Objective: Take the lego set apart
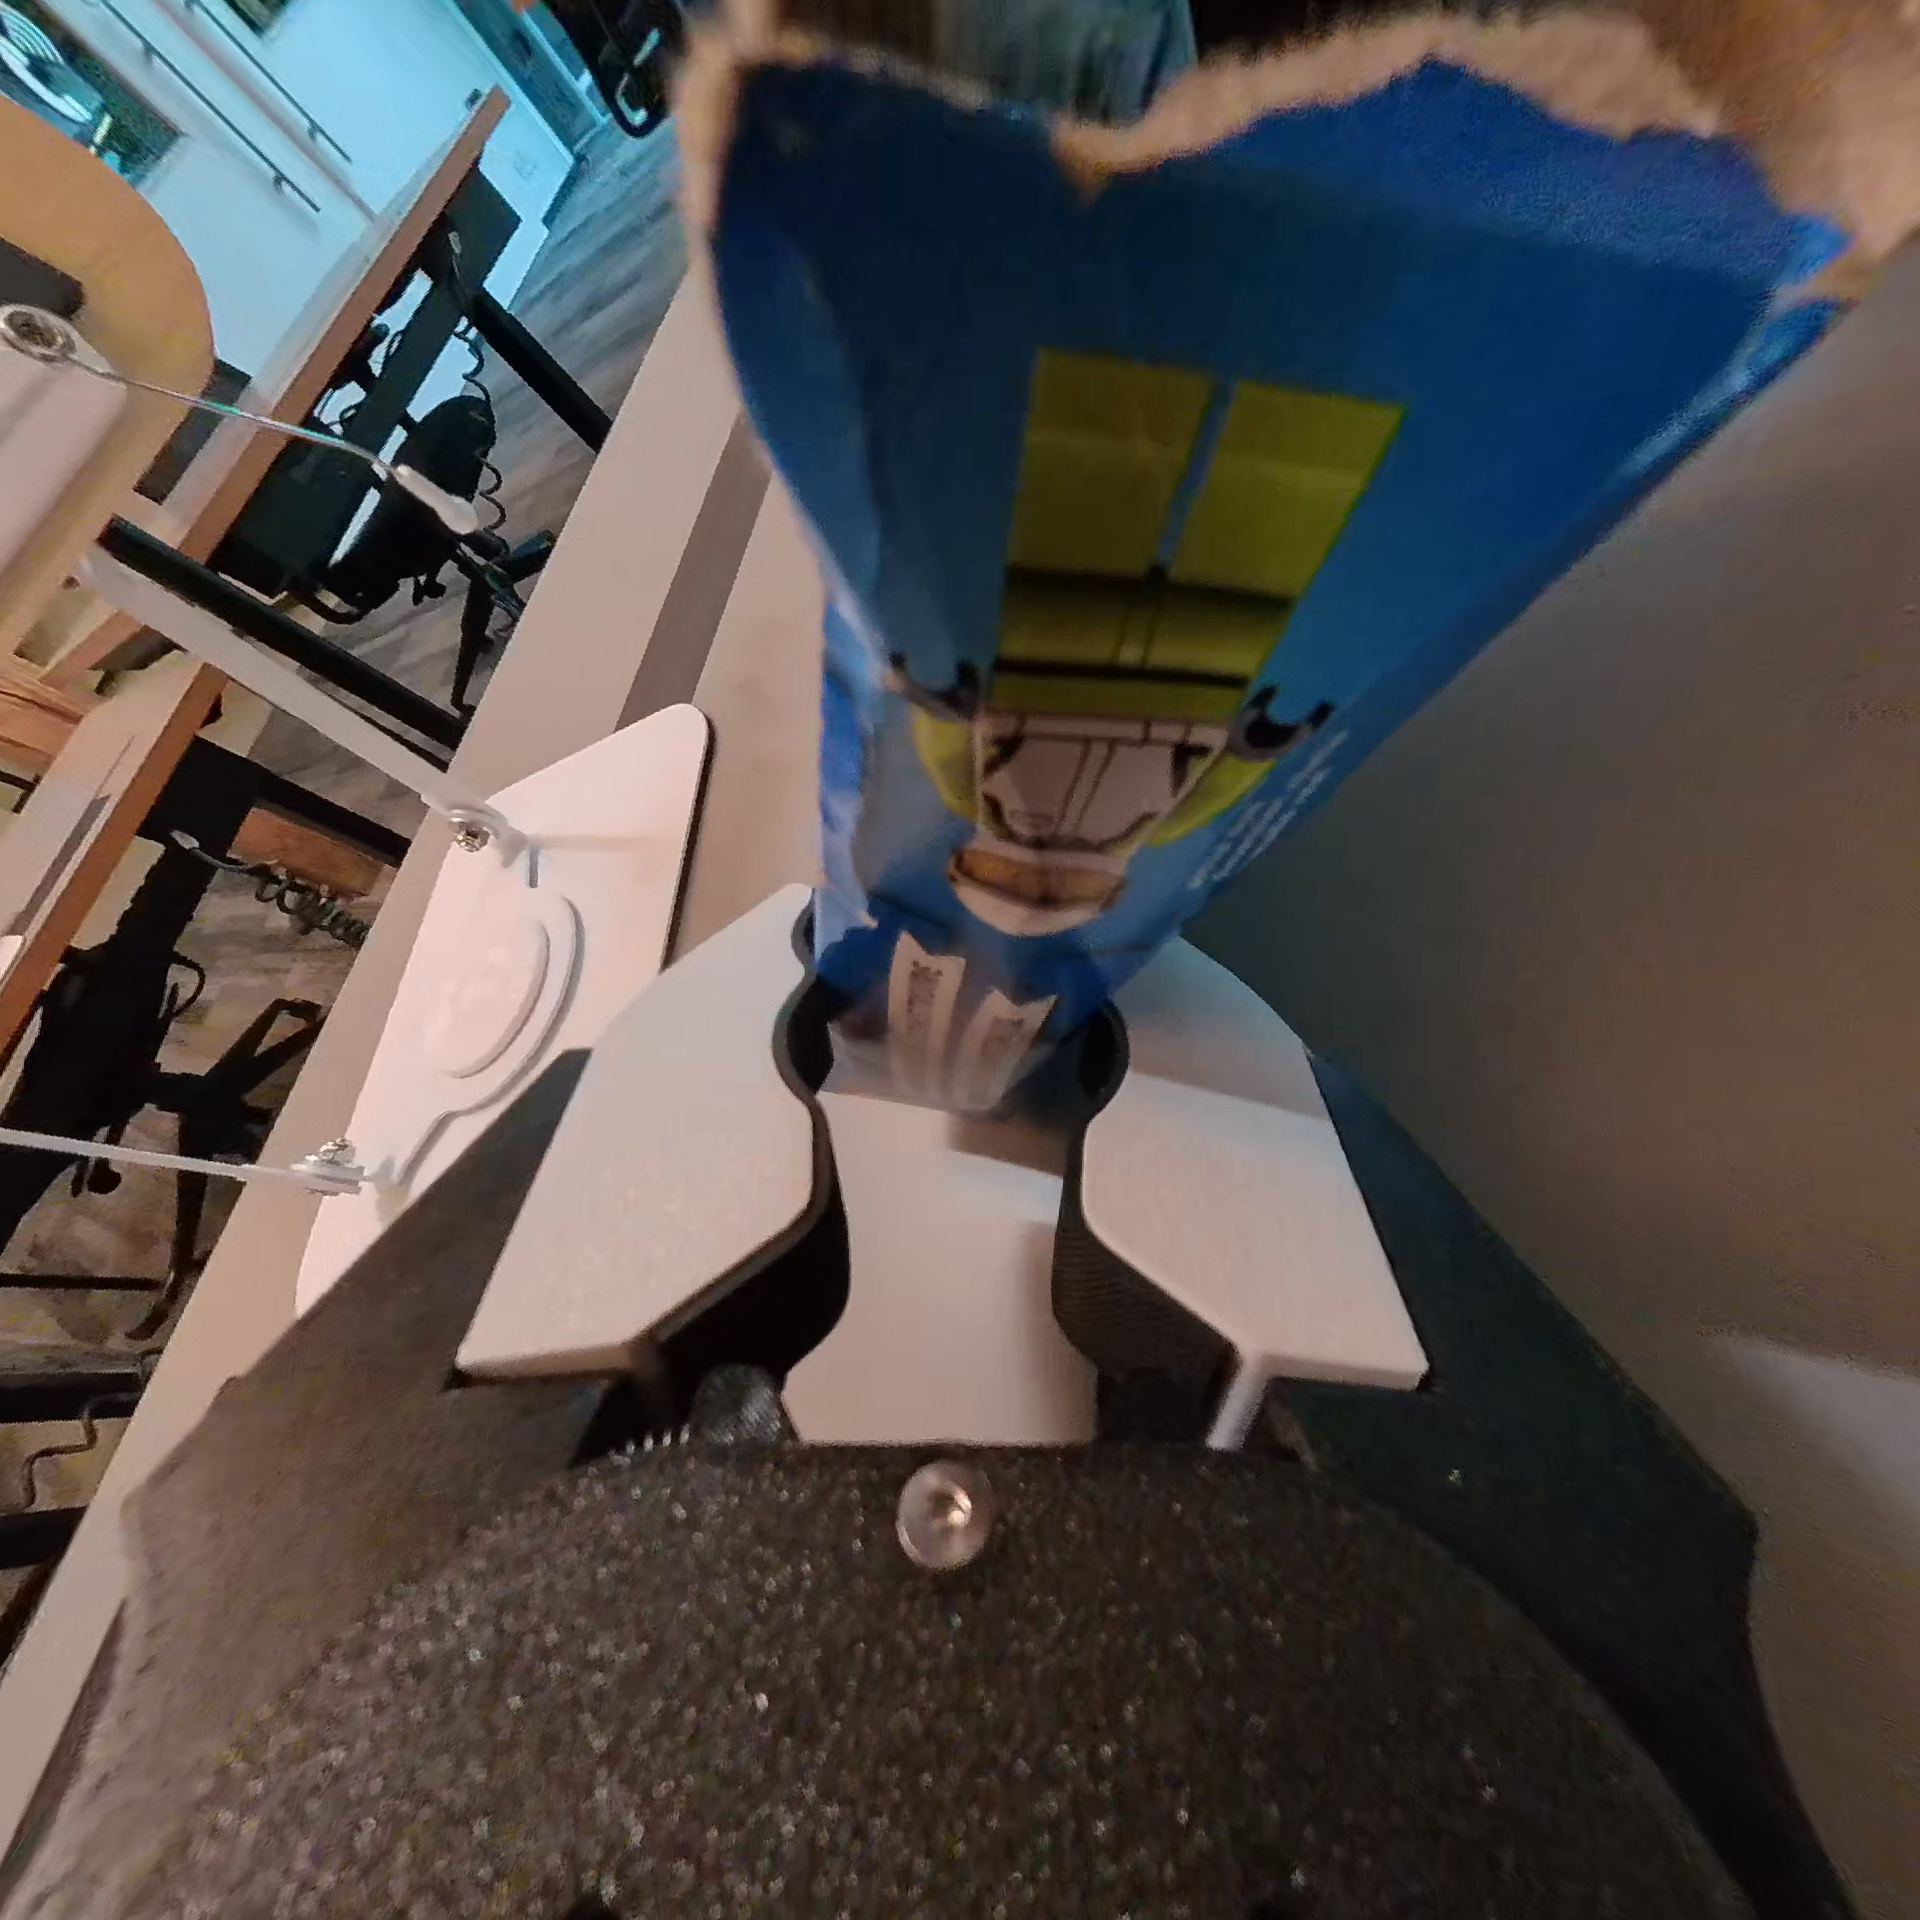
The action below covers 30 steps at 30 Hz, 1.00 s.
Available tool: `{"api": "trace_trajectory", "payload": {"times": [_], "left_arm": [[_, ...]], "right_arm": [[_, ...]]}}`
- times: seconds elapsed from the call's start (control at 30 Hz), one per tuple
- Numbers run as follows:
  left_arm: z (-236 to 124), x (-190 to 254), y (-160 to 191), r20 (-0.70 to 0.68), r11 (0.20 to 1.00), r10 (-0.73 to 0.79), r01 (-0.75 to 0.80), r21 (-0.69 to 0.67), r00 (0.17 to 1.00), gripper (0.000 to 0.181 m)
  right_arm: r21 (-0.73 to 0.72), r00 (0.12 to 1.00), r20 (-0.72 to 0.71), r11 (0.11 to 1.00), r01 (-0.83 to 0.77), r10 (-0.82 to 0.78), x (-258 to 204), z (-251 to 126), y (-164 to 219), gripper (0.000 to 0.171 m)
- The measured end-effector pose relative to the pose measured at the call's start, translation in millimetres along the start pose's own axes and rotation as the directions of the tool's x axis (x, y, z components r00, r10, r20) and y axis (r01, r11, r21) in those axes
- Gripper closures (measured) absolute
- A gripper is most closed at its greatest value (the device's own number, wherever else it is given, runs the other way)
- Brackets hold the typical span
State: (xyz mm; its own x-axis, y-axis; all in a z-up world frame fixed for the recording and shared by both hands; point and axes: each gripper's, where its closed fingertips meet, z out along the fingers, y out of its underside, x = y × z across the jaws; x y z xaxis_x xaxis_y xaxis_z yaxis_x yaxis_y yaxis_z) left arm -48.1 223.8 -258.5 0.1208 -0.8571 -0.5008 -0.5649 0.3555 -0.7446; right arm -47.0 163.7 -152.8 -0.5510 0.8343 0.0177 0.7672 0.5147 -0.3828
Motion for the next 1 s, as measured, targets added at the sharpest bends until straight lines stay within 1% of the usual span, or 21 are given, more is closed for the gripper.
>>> {"api": "trace_trajectory", "payload": {"times": [0.1,0.17,0.27,0.33,0.43,0.47,0.53,0.67,0.73,0.8,0.87,0.9,0.93,0.97,1.0], "left_arm": [[0,0,1,-0.02,0.999,-0.053,0.053,-0.003,0.998,0.136],[0,0,1,-0.022,0.999,-0.055,0.055,-0.001,0.998,0.136],[0,1,1,-0.03,0.998,-0.068,0.068,0.0,0.997,0.136],[0,1,2,-0.037,0.997,-0.083,0.083,0.001,0.996,0.136],[0,1,2,-0.041,0.996,-0.092,0.092,0.011,0.995,0.135],[0,1,2,-0.042,0.995,-0.096,0.096,0.013,0.995,0.135],[0,1,2,-0.047,0.994,-0.109,0.109,0.016,0.993,0.135],[-2,0,2,-0.065,0.988,-0.152,0.153,0.022,0.986,0.135],[-2,-1,3,-0.072,0.985,-0.171,0.173,0.024,0.983,0.136],[-2,-1,3,-0.077,0.981,-0.189,0.191,0.021,0.979,0.136],[-2,-1,2,-0.077,0.98,-0.196,0.198,0.017,0.978,0.136],[-1,-1,2,-0.073,0.981,-0.193,0.194,0.016,0.979,0.136],[-1,-1,2,-0.07,0.981,-0.192,0.193,0.014,0.979,0.136],[0,-1,1,-0.069,0.981,-0.195,0.196,0.009,0.978,0.136],[0,0,1,-0.068,0.98,-0.2,0.201,0.004,0.977,0.136]], "right_arm": [[0.005,0.999,0.037,1.0,0.025,-0.025,-17,-5,-10,0.147],[-0.038,0.998,0.053,0.999,0.03,-0.028,-23,-3,-9,0.147],[-0.122,0.999,0.033,0.992,0.012,-0.008,-17,6,2,0.147],[-0.139,1.0,0.011,0.99,0.001,0.001,-12,8,4,0.145],[-0.094,1.0,-0.014,0.995,-0.018,0.017,-8,0,-3,0.138],[-0.082,0.999,-0.036,0.996,-0.025,0.023,-4,-5,-3,0.134],[-0.042,0.993,-0.104,0.998,-0.056,0.051,5,-20,-1,0.133],[0.16,0.963,-0.216,0.979,-0.13,0.163,9,-66,3,0.138],[0.219,0.94,-0.28,0.966,-0.136,0.196,0,-79,6,0.137],[0.208,0.913,-0.363,0.972,-0.113,0.184,-13,-74,9,0.137],[0.134,0.88,-0.449,0.985,-0.107,0.156,-17,-53,17,0.131],[0.094,0.865,-0.476,0.987,-0.128,0.157,-16,-41,22,0.121],[0.062,0.861,-0.479,0.986,-0.158,0.168,-14,-30,27,0.106],[0.054,0.86,-0.476,0.983,-0.178,0.182,-13,-22,28,0.101],[0.064,0.859,-0.476,0.982,-0.177,0.186,-11,-19,26,0.101]]}}
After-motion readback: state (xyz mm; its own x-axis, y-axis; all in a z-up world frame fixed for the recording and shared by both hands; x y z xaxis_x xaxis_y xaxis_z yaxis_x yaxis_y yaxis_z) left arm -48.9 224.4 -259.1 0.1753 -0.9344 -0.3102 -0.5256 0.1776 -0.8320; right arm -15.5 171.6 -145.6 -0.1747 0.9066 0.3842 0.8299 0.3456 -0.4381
